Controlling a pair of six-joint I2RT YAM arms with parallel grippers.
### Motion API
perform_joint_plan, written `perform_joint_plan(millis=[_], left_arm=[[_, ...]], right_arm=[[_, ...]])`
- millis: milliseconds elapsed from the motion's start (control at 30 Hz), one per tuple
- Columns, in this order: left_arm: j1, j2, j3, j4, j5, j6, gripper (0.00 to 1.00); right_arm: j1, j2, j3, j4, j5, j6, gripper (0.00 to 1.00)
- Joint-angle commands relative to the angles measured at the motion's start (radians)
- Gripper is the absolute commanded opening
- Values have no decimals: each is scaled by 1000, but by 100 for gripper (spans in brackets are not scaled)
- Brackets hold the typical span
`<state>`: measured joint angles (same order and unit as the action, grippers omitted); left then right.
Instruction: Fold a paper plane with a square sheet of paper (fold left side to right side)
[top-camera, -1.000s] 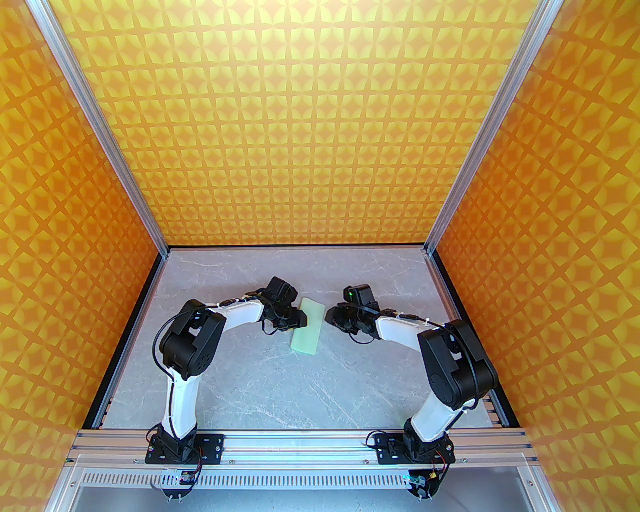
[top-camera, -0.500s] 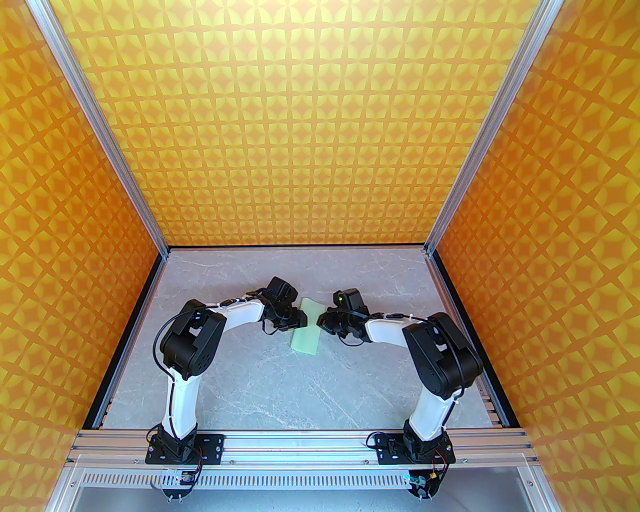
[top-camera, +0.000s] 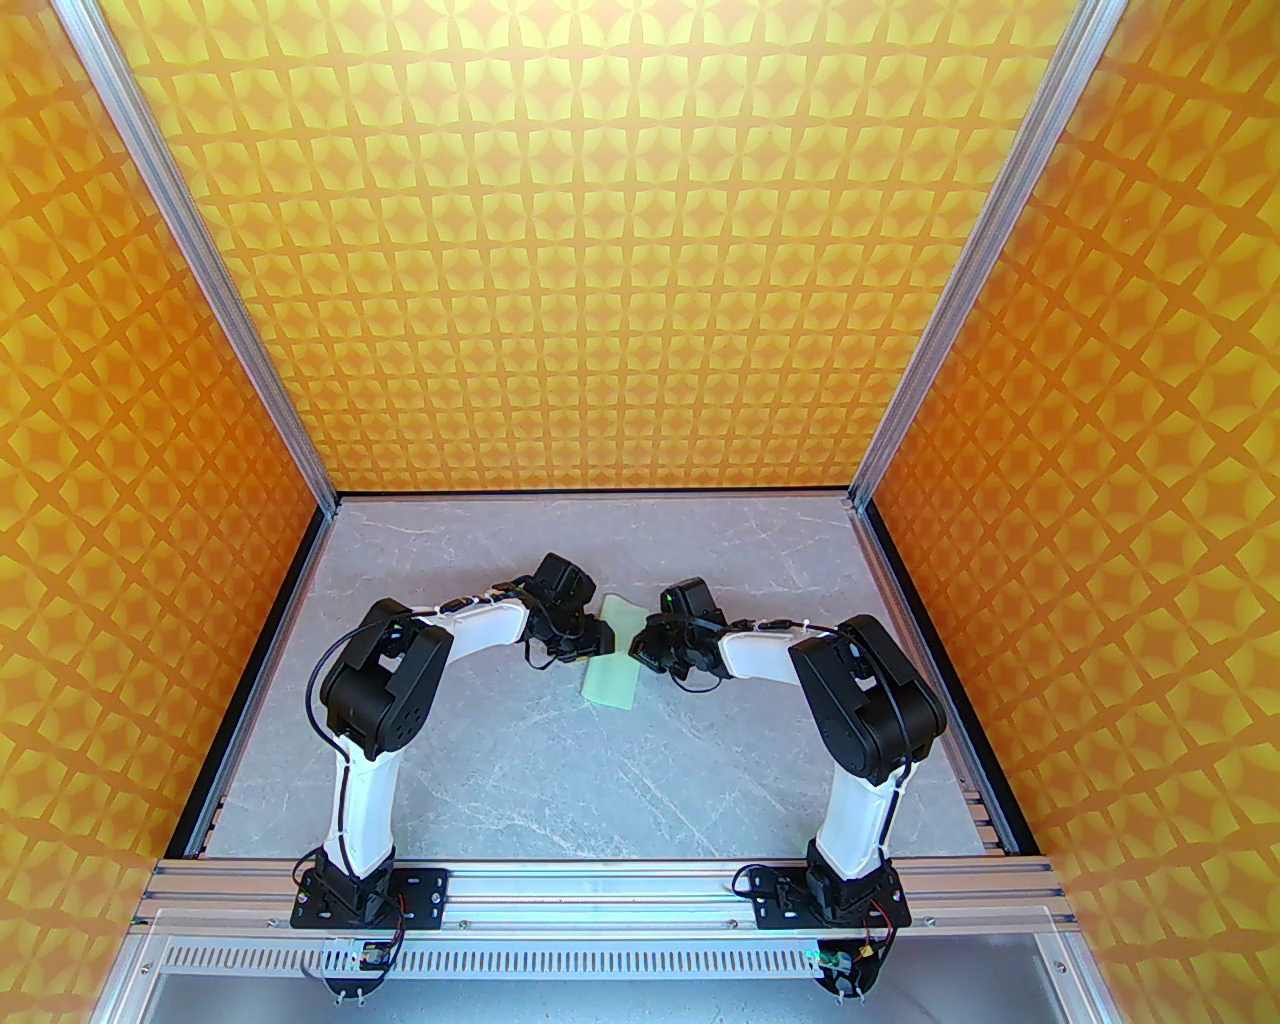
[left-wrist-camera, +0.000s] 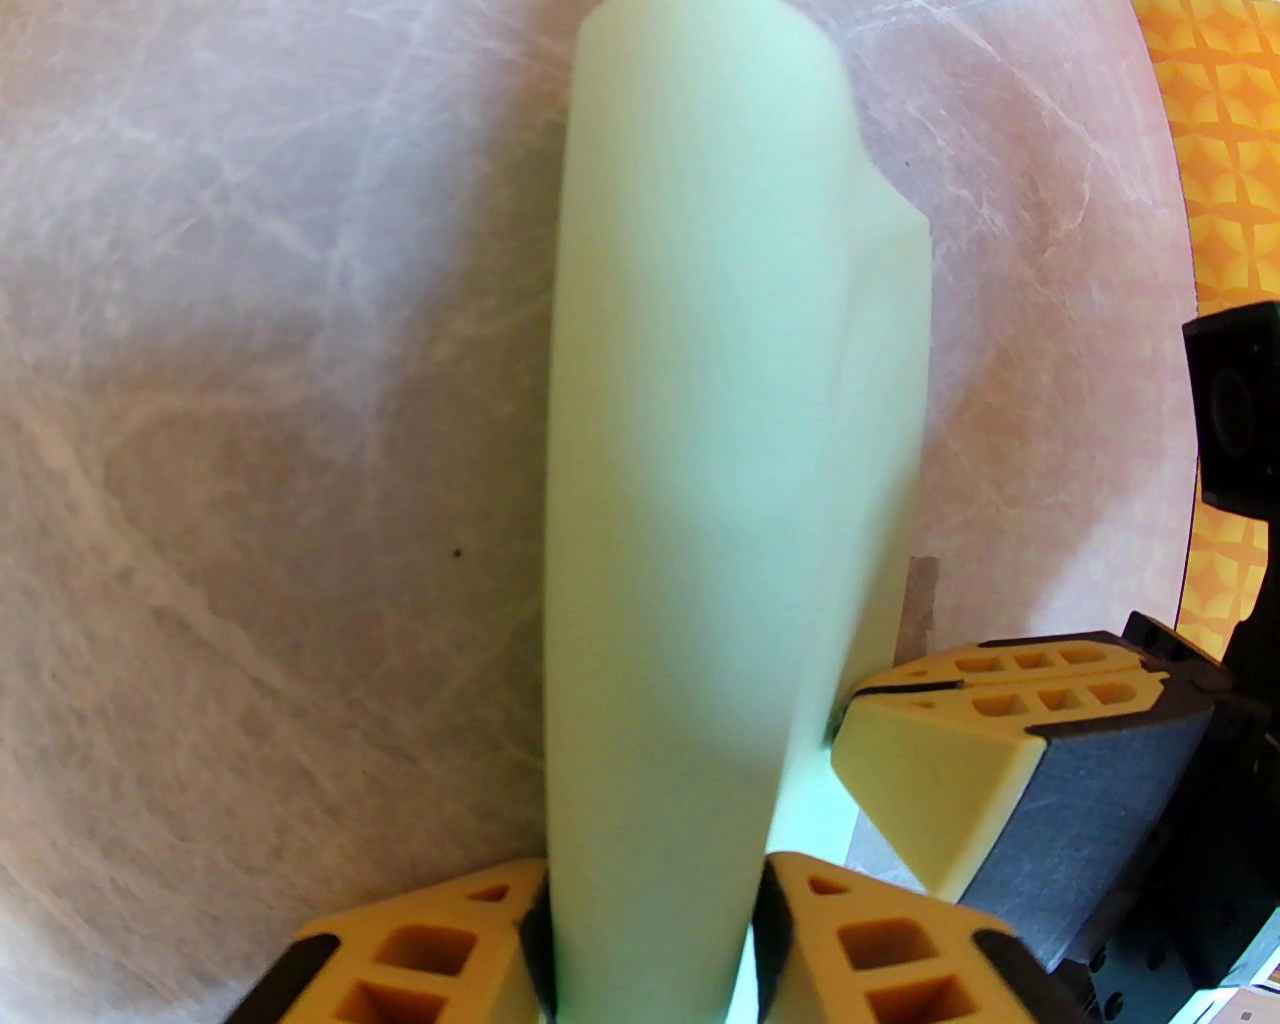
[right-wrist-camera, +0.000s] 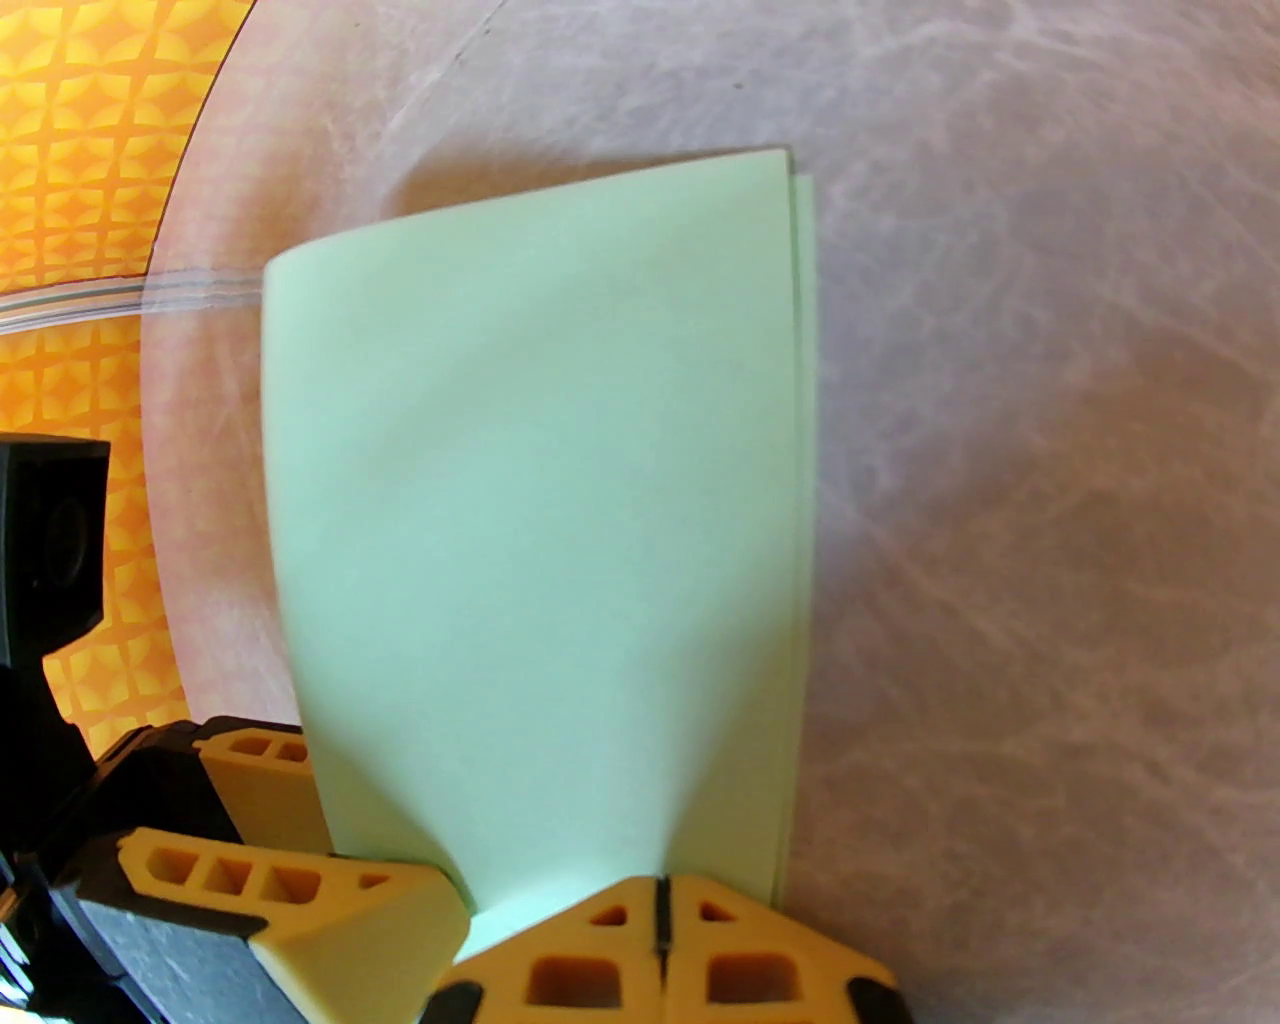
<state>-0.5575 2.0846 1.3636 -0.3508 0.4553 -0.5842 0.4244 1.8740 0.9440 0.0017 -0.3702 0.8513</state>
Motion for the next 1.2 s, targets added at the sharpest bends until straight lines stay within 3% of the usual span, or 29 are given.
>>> perform_joint_plan(millis=[0,67,167,267,333,400,500,567,933,1167], left_arm=[[-6,55,4,-38,-49,24,43],[14,20,7,-50,-50,27,46],[57,-59,13,-80,-50,41,58],[84,-139,22,-101,-51,56,58],[88,-176,37,-114,-50,60,50],[84,-196,37,-100,-33,38,34],[74,-187,29,-35,54,-18,11],[59,-169,28,7,100,-57,3],[-1,-22,70,16,112,-101,9],[0,28,103,-68,51,-54,10]], right_arm=[[1,37,6,-111,55,-27,0],[1,39,6,-119,57,-31,0],[2,43,8,-121,55,-34,0],[2,43,13,-126,54,-39,0],[2,42,16,-129,54,-40,0],[2,42,18,-131,54,-43,0],[3,43,18,-130,56,-44,0],[3,44,11,-122,51,-43,0],[2,47,6,-121,53,-42,0],[2,45,5,-119,51,-40,0]])
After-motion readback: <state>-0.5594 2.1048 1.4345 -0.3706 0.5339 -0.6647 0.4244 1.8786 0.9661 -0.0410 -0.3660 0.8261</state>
